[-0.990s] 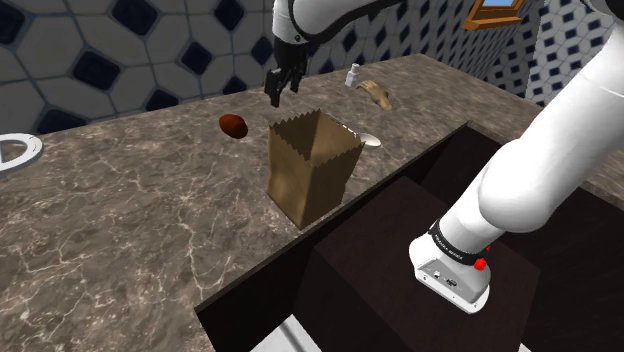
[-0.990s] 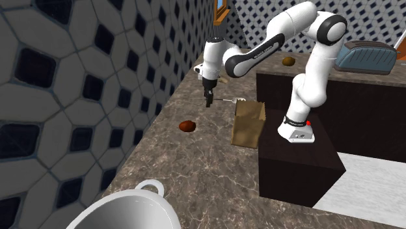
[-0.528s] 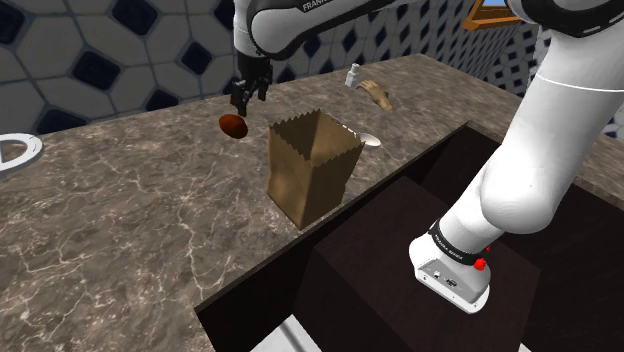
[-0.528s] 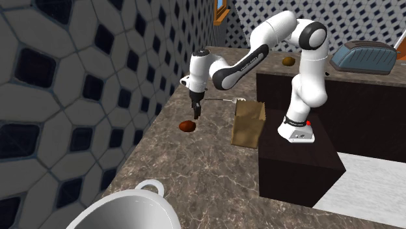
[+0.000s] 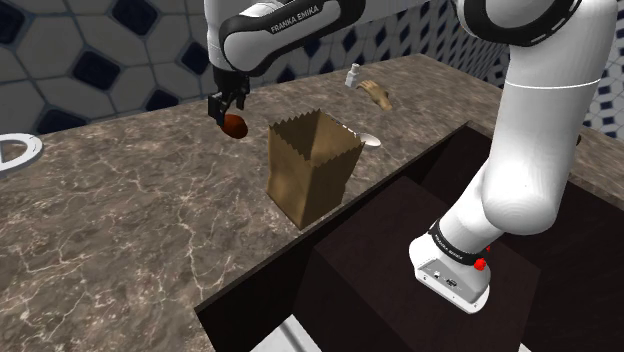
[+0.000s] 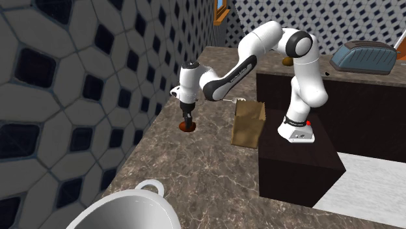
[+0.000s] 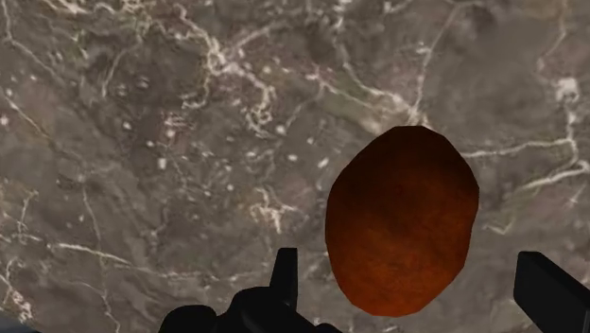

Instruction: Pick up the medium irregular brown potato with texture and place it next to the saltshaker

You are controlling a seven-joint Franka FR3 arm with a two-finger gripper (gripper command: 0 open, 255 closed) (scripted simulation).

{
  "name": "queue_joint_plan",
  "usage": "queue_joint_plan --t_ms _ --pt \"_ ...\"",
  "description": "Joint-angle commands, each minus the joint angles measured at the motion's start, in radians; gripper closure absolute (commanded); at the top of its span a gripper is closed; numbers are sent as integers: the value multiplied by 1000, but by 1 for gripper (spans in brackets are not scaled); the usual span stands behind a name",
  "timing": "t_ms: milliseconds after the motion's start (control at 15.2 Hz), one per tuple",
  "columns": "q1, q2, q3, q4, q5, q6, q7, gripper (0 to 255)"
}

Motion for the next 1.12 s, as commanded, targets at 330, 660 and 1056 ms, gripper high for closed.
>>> queue_joint_plan --t_ms 330,660,1056 --pt "4 45 -8 -10 -16 54 11 0" --pt "4 45 -8 -10 -16 54 11 0" --pt "4 45 -8 -10 -16 54 11 255"
